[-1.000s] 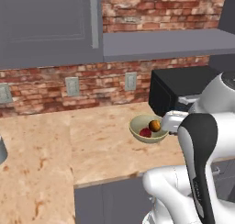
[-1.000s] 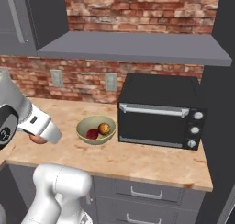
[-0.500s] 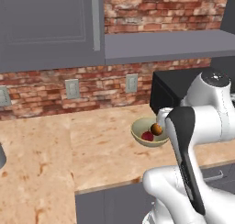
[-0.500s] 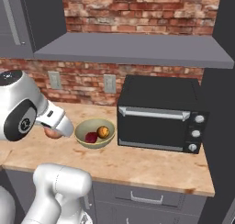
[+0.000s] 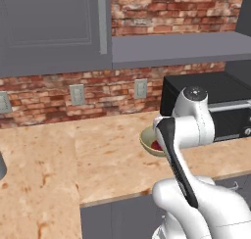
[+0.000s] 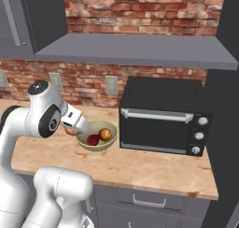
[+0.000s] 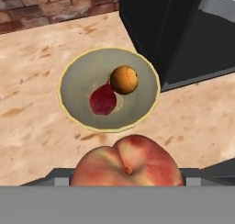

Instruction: Take the orange, peach, and pear from the freezer and place them in the bowl on the counter.

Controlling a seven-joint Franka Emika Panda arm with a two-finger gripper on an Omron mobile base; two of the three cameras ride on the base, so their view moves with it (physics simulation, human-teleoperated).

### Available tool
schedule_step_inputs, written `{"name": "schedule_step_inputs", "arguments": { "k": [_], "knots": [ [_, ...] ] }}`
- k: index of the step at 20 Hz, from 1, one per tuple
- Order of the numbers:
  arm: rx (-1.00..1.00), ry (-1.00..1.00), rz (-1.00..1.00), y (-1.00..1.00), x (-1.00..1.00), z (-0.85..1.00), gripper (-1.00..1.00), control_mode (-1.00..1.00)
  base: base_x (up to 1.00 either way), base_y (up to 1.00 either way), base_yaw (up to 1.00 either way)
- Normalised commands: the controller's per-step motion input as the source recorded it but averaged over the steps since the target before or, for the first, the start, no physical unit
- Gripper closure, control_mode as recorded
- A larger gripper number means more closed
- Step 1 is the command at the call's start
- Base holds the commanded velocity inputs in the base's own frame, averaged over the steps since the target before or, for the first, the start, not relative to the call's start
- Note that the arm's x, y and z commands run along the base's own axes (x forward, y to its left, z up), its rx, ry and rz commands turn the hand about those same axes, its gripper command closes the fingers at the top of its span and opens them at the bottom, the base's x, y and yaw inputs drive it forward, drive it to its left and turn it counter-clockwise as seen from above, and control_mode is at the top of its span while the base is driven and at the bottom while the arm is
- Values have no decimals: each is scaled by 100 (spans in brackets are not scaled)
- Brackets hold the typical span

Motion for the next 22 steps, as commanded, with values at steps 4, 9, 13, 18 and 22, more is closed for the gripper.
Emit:
{"name": "schedule_step_inputs", "arguments": {
  "k": [4,9,13,18,22],
  "knots": [
    [0,0,0,0,93,-54,100,-100,0,0,0],
    [0,0,0,0,68,-50,100,-100,0,0,0],
    [0,1,0,0,76,-42,100,-100,0,0,0],
    [0,0,0,0,57,-24,100,-100,0,0,0],
    [0,0,0,2,50,-23,-100,-100,0,0,0]
  ]
}}
